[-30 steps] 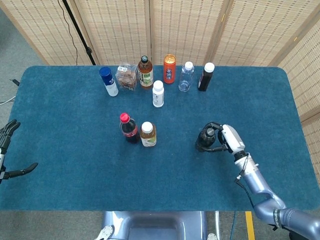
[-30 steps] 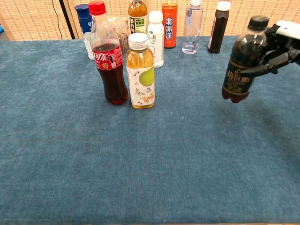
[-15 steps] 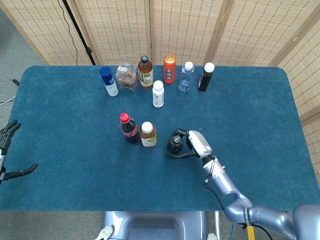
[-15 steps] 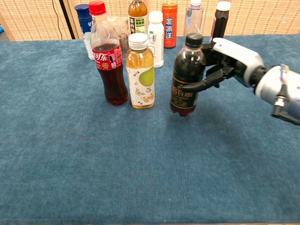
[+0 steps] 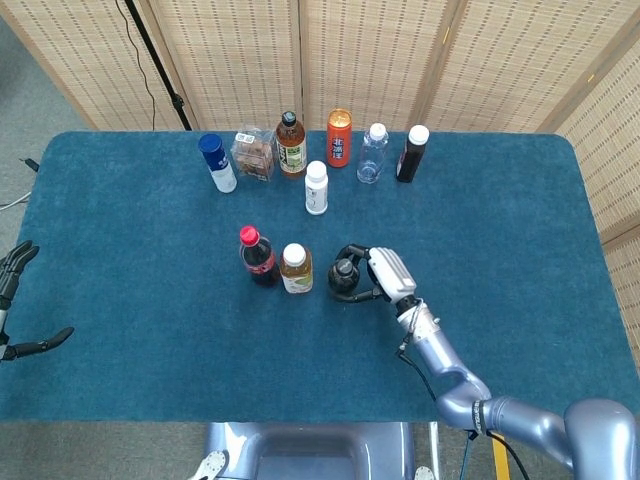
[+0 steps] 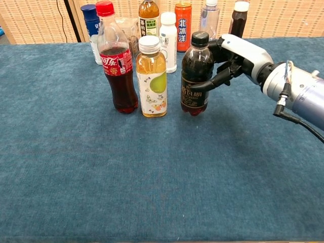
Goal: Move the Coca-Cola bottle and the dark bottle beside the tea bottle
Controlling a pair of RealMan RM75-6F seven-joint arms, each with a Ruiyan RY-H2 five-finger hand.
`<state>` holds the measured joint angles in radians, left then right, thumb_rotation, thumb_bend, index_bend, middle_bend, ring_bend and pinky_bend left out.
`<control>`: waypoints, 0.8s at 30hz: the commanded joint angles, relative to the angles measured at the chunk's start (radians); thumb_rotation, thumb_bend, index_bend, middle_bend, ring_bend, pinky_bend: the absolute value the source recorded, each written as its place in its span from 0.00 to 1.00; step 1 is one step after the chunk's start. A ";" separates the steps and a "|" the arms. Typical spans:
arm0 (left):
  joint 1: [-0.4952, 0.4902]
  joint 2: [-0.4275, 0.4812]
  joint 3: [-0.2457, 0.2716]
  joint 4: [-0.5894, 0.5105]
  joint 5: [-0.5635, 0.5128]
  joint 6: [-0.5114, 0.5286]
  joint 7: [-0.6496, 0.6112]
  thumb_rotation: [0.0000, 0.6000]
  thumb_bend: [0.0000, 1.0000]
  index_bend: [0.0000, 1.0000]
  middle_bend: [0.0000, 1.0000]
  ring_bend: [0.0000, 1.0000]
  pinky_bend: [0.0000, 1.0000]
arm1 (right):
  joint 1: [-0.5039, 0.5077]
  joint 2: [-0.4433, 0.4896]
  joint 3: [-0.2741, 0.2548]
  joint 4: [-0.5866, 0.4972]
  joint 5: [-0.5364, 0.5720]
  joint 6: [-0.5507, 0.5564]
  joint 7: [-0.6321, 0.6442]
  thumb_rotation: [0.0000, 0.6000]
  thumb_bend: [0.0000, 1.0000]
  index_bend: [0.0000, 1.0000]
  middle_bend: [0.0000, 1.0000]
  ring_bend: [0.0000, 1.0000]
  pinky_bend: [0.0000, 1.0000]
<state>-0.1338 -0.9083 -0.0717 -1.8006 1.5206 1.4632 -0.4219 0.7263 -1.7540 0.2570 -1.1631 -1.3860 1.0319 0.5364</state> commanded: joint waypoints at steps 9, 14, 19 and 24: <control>0.000 -0.003 0.001 0.010 0.013 0.009 -0.015 1.00 0.14 0.00 0.00 0.00 0.00 | 0.009 -0.060 -0.005 0.094 0.010 -0.001 0.002 1.00 0.59 0.58 0.62 0.66 0.76; 0.000 -0.001 0.002 0.012 0.017 0.012 -0.027 1.00 0.14 0.00 0.00 0.00 0.00 | 0.010 -0.063 -0.012 0.104 0.002 -0.001 0.006 1.00 0.58 0.55 0.61 0.64 0.76; 0.004 -0.002 0.003 0.015 0.025 0.021 -0.033 1.00 0.14 0.00 0.00 0.00 0.00 | 0.013 -0.055 -0.027 0.112 -0.017 -0.005 0.015 1.00 0.26 0.34 0.41 0.44 0.63; 0.003 0.003 0.007 0.018 0.032 0.019 -0.056 1.00 0.14 0.00 0.00 0.00 0.00 | 0.018 -0.042 -0.042 0.113 -0.033 -0.015 0.016 1.00 0.15 0.26 0.25 0.27 0.49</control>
<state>-0.1305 -0.9069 -0.0654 -1.7836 1.5511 1.4838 -0.4741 0.7439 -1.7968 0.2158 -1.0499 -1.4186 1.0165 0.5529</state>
